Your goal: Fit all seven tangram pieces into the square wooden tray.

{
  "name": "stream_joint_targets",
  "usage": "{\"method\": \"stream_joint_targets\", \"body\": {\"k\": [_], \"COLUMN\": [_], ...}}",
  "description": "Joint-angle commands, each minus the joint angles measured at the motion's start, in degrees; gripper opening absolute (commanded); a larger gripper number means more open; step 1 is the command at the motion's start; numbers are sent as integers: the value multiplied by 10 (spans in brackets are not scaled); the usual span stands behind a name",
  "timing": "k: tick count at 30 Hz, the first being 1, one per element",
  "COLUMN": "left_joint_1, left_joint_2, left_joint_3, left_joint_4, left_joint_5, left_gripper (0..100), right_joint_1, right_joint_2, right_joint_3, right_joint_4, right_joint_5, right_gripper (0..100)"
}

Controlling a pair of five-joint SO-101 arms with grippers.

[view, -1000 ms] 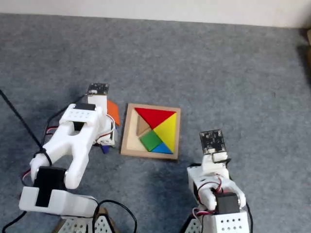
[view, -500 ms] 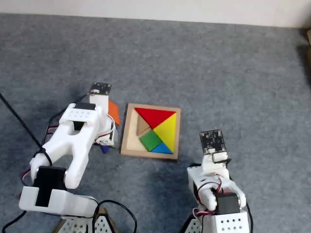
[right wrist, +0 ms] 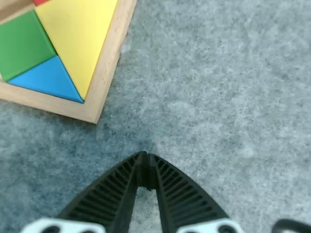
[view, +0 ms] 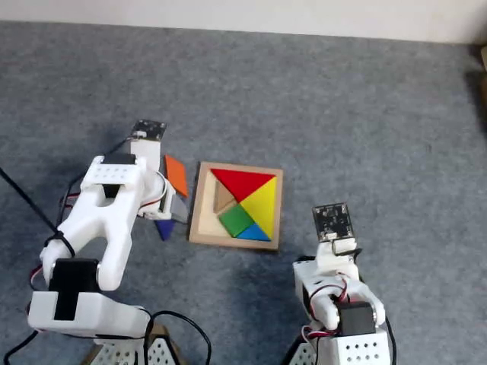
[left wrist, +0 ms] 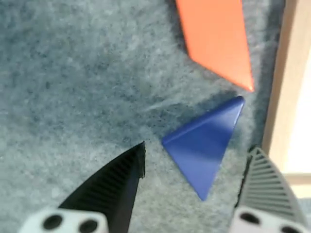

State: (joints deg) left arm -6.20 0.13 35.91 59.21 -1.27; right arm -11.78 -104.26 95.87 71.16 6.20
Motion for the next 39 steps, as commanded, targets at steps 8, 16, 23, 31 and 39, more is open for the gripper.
{"method": "stream_joint_targets", "body": {"k": [8, 16, 23, 31, 39], "left_joint_1": [7, 31, 58, 94, 97], "left_joint_2": [98, 167, 167, 167, 167], "left_joint_3": [-103, -187, -189, -189, -183], "left_joint_4": [7, 65, 62, 61, 68], "left_joint_5": [-16, -13, -16, -48, -62], "left_gripper": [306, 305, 305, 197, 151], "right_joint_1": [7, 7, 7, 7, 7], "right_joint_2": [-8, -8, -8, -8, -8], "right_joint_3": [65, 65, 65, 65, 65], "right_joint_4": [4, 4, 4, 4, 4], "right_joint_5": [-2, -2, -2, -2, -2], "right_gripper": [5, 5, 5, 5, 5]}}
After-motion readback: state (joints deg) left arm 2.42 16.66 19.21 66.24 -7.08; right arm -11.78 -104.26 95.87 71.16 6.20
